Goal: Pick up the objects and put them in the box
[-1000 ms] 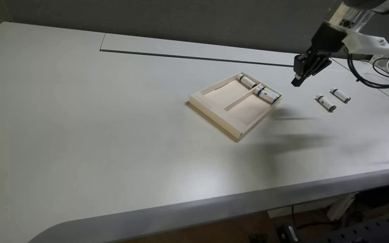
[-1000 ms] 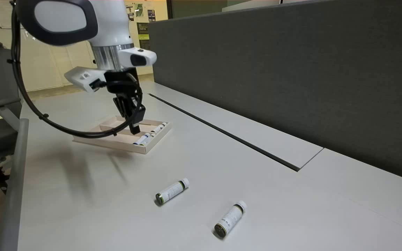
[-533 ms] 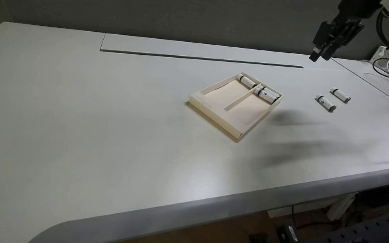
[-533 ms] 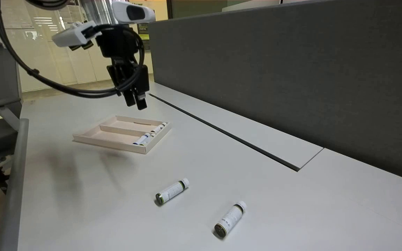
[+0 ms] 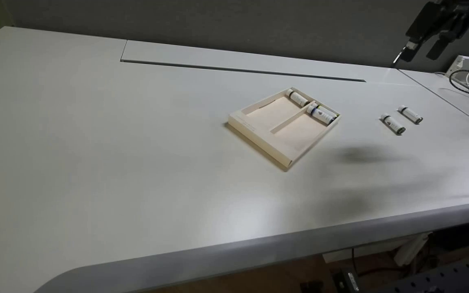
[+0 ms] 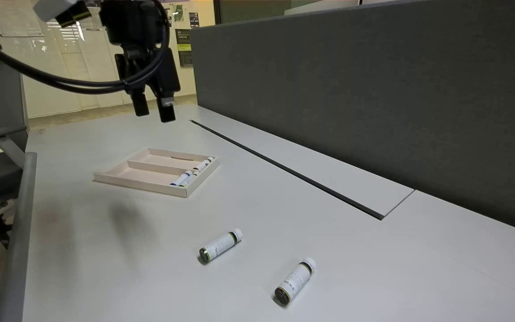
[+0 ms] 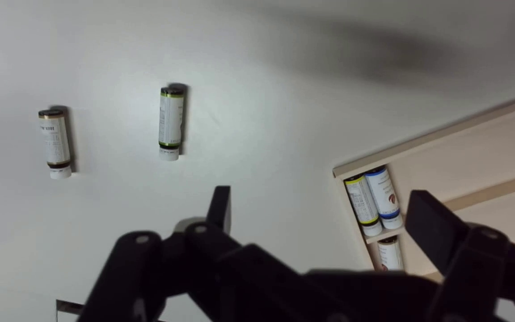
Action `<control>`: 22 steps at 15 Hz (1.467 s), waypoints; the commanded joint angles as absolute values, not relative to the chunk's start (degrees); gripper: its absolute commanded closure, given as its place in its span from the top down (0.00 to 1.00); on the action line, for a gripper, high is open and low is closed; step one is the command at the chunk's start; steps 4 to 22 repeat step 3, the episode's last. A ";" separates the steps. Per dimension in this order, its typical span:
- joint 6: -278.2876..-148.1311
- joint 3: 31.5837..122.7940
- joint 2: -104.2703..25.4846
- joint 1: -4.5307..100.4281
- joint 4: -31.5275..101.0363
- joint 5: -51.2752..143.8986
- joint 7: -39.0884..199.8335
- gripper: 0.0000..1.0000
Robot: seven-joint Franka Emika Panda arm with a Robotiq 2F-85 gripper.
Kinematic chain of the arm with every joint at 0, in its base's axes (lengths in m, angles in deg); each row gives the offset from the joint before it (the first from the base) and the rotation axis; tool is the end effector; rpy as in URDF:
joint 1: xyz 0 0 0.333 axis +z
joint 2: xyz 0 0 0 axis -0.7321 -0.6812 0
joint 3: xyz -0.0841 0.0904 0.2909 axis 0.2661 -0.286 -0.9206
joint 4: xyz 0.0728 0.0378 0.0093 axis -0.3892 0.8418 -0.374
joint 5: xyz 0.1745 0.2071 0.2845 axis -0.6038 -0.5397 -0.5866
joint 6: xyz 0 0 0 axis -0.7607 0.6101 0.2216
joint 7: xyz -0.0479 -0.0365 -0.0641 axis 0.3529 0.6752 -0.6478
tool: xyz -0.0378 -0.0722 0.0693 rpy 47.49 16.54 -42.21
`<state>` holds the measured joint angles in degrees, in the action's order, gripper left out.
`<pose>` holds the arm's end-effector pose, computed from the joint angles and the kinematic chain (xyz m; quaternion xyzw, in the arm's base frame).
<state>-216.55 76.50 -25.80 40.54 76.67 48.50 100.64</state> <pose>0.5010 -0.0871 0.3129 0.9959 0.0842 -0.0008 0.0321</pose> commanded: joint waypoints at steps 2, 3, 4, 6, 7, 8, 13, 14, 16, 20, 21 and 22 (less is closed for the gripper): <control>-214.66 77.41 -25.13 40.92 76.60 48.48 100.80 1.00; -214.53 77.48 -25.05 40.88 76.60 48.48 100.82 1.00; -214.53 77.48 -25.05 40.88 76.60 48.48 100.82 1.00; -214.53 77.48 -25.05 40.88 76.60 48.48 100.82 1.00; -214.53 77.48 -25.05 40.88 76.60 48.48 100.82 1.00; -214.53 77.48 -25.05 40.88 76.60 48.48 100.82 1.00; -214.53 77.48 -25.05 40.88 76.60 48.48 100.82 1.00; -214.53 77.48 -25.05 40.88 76.60 48.48 100.82 1.00; -214.53 77.48 -25.05 40.88 76.60 48.48 100.82 1.00; -214.53 77.48 -25.05 40.88 76.60 48.48 100.82 1.00; -214.53 77.48 -25.05 40.88 76.60 48.48 100.82 1.00; -214.53 77.48 -25.05 40.88 76.60 48.48 100.82 1.00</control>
